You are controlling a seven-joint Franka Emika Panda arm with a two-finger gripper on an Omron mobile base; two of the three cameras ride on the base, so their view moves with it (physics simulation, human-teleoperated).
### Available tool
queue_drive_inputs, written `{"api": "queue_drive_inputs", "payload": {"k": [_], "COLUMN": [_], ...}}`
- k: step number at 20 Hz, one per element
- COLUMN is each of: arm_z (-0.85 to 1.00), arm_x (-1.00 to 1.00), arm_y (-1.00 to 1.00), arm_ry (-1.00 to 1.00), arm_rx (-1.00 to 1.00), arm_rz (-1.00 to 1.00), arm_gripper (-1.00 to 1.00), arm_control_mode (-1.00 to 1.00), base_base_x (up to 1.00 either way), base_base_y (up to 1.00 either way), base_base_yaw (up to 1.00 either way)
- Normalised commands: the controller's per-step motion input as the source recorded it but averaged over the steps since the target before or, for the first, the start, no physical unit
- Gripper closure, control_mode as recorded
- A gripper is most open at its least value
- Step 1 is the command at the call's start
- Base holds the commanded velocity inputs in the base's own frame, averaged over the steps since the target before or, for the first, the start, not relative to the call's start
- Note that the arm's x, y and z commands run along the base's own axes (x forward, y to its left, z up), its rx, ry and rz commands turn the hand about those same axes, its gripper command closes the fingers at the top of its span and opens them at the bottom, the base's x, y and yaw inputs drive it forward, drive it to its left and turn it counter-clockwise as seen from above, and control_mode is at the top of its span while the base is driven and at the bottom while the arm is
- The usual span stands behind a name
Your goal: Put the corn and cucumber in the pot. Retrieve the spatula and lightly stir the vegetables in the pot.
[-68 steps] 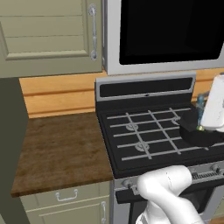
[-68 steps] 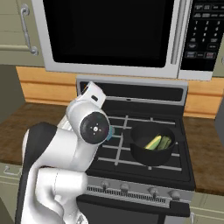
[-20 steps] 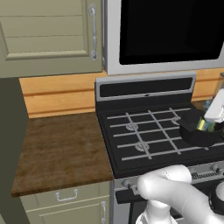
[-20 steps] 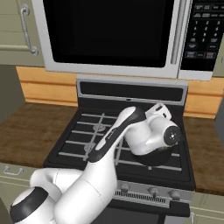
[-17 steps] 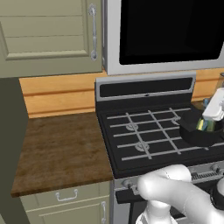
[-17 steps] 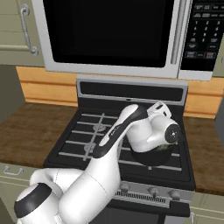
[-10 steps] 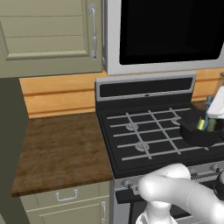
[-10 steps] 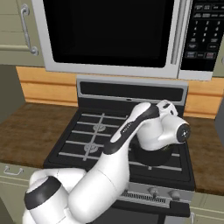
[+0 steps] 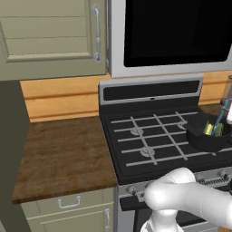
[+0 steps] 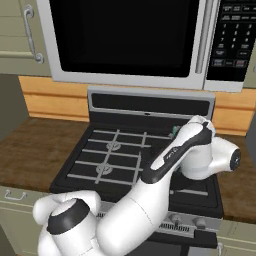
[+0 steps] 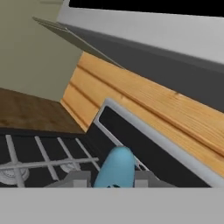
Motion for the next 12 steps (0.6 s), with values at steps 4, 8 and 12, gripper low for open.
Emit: {"api": "queue_drive_inputs", "payload": {"k": [4, 8, 12], "arm_z": [-0.35, -0.06, -0.49], "arm_x": [-0.01, -0.06, 0.00], "arm_y": [-0.23, -0.14, -0.11], "arm_ry": [-0.08, -0.10, -0.02], "arm_rx": [0.00, 0.00, 0.00], "arm_rz": [0.18, 0.17, 0.14], "arm_gripper": [1.00, 1.00, 1.00], "arm_control_mode": [-1.00, -1.00, -1.00], "base_base_x": [0.00, 0.00, 0.00], "base_base_y": [0.00, 0.00, 0.00], "base_base_yaw": [0.00, 0.00, 0.00]}}
